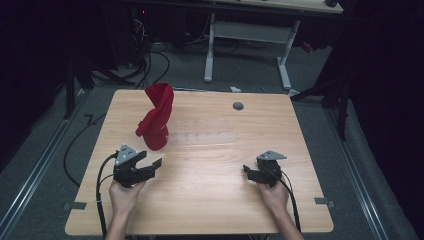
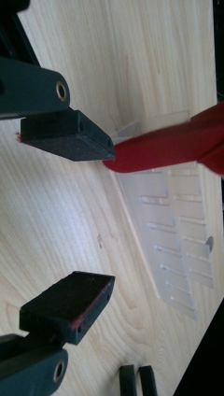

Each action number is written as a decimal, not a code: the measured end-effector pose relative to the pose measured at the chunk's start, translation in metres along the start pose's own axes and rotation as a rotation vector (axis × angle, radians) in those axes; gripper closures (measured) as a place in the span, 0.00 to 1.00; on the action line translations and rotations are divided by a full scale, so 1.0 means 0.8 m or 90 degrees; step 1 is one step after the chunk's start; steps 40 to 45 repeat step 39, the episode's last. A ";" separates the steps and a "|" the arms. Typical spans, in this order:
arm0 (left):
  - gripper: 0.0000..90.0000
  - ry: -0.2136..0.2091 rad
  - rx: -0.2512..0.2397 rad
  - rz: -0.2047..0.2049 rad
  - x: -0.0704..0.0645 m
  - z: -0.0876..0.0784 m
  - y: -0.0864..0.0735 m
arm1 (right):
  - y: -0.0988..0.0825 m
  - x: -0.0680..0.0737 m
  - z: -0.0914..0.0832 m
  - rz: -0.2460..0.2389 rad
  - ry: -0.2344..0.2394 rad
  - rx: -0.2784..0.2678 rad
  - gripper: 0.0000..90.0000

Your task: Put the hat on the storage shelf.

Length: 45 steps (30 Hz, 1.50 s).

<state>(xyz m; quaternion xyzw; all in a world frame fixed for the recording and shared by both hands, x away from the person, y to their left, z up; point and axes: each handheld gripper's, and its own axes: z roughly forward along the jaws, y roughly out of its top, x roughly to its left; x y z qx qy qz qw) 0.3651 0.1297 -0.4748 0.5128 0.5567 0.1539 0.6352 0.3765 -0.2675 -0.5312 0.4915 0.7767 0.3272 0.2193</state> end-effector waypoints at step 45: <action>0.34 0.084 0.098 0.092 0.018 0.045 -0.089 | 0.000 0.000 0.000 -0.001 0.000 0.000 0.39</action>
